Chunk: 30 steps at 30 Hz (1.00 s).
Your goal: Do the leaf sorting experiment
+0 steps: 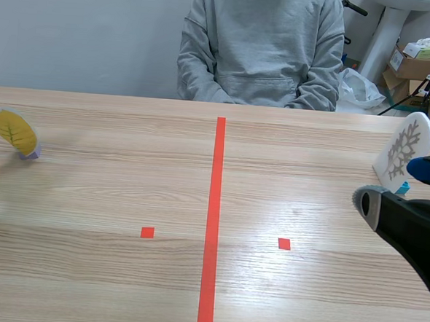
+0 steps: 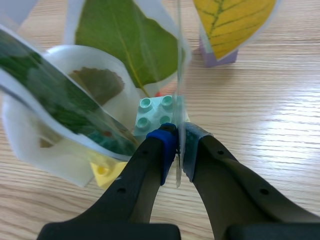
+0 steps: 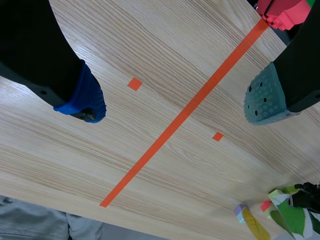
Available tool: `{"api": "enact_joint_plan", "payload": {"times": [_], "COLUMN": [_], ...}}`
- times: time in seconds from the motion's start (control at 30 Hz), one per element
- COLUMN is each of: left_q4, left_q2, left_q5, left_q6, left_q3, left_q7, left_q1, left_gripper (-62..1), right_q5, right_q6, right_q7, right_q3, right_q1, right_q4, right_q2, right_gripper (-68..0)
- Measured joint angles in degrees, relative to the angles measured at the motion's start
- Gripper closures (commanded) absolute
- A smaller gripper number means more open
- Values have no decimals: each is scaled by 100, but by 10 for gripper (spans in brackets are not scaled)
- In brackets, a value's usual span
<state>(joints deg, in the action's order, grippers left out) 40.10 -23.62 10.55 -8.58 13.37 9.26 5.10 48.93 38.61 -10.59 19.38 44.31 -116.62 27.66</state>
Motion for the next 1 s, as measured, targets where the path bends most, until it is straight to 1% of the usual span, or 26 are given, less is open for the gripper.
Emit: {"api": "enact_joint_plan", "payload": {"times": [0.23,0.27,0.33,0.47,0.5,0.57,0.6,0.7,0.8,0.9,1.0], "left_q4": [0,0,0,0,0,0,2,76,470,1191,2194], "left_q2": [46,46,46,46,46,46,46,44,44,44,44], "left_q5": [-4,-4,-4,-7,-9,-9,-4,-2,-9,-15,-11], "left_q6": [0,0,0,0,0,0,-2,-22,-133,-151,-192], "left_q3": [0,0,0,0,0,0,0,0,0,0,0], "left_q7": [-22,-22,-22,-20,-20,-22,-20,-17,118,295,295], "left_q1": [0,0,0,0,0,-13,-37,-249,-837,-1690,-2599], "left_gripper": [-43,-56,-135,-364,-408,-466,-481,-482,-482,-482,-482], "right_q5": [0,0,0,0,0,0,0,0,0,0,0], "right_q6": [0,0,0,0,0,0,0,0,0,0,0], "right_q7": [0,0,0,0,0,0,0,0,0,0,-2], "right_q3": [0,0,0,0,0,0,0,0,0,0,0], "right_q1": [0,0,0,0,0,0,0,0,0,0,0], "right_q4": [0,0,0,0,0,0,0,0,0,0,0], "right_q2": [0,0,0,0,0,0,0,0,0,0,0], "right_gripper": [-562,-562,-562,-562,-562,-562,-562,-562,-562,-562,-562]}}
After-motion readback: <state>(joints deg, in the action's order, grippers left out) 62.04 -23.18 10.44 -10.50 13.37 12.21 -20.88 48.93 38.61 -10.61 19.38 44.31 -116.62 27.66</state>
